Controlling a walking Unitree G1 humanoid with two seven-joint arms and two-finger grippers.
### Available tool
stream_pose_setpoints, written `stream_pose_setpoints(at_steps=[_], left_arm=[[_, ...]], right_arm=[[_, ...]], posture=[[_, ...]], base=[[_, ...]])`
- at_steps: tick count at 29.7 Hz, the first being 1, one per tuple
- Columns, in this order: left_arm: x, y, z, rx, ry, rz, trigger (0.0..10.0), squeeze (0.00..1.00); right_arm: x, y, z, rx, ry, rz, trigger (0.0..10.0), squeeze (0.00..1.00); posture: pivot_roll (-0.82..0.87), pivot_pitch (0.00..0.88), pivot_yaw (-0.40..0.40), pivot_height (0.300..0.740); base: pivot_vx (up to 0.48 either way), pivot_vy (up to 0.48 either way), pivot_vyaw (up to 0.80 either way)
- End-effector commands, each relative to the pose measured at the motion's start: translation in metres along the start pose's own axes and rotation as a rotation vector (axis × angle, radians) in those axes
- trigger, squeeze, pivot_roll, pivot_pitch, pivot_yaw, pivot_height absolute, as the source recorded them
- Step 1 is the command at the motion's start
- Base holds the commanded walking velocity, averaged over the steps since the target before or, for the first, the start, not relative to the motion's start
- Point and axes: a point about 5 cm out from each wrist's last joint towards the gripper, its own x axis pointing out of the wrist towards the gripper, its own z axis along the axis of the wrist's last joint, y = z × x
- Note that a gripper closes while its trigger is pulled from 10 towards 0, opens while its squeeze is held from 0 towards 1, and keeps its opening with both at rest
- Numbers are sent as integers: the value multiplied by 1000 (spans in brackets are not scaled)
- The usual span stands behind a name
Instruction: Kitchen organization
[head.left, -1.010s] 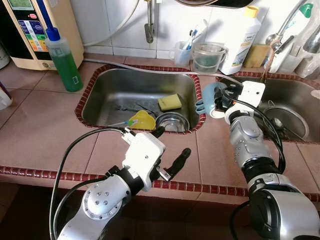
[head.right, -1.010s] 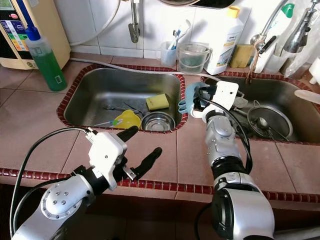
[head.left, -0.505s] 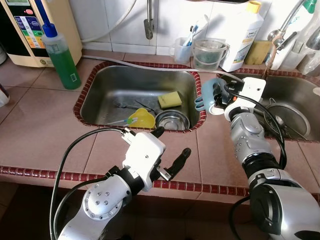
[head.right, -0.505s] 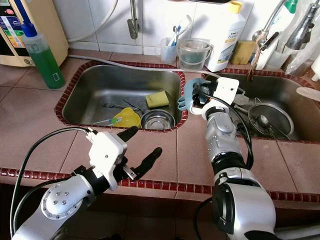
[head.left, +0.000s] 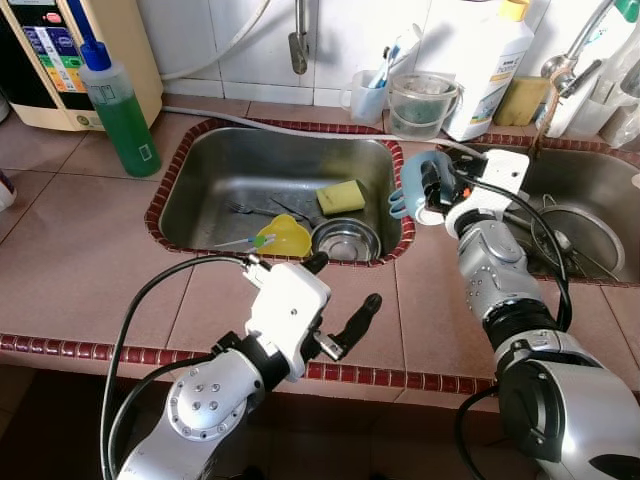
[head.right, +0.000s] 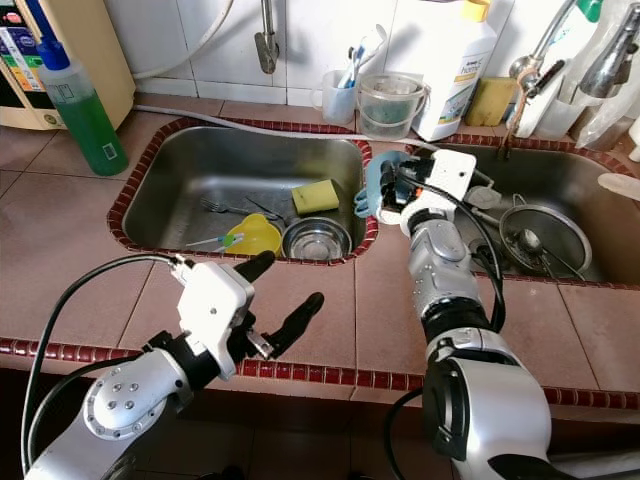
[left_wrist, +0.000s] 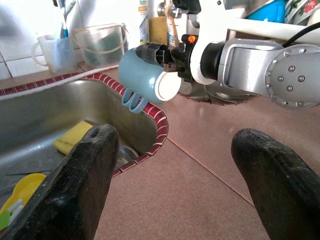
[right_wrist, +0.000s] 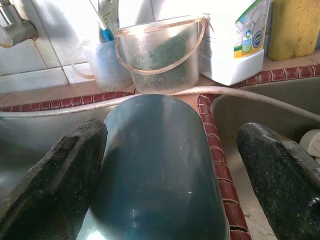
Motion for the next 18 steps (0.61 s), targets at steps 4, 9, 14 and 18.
stream_pose_setpoints(at_steps=[4, 9, 14, 18], left_arm=[[-2, -1, 4, 7, -17, -4, 10000, 0], [-2, -1, 5, 12, -20, -5, 10000, 0], [-2, -1, 5, 15, -20, -8, 10000, 0], [-2, -1, 5, 18, -20, -12, 10000, 0]], right_arm=[[-12, -11, -30, 60, 103, -64, 10000, 0], [-17, -12, -38, 90, 93, -85, 10000, 0], [-21, -16, -43, 107, 85, -116, 10000, 0], [-25, -18, -47, 106, 90, -135, 10000, 0]], posture=[[-70, 175, -6, 740], [-70, 175, -6, 740], [-69, 165, 0, 740], [-69, 163, 3, 740]], base=[[0, 0, 0], [0, 0, 0], [0, 0, 0], [0, 0, 0]])
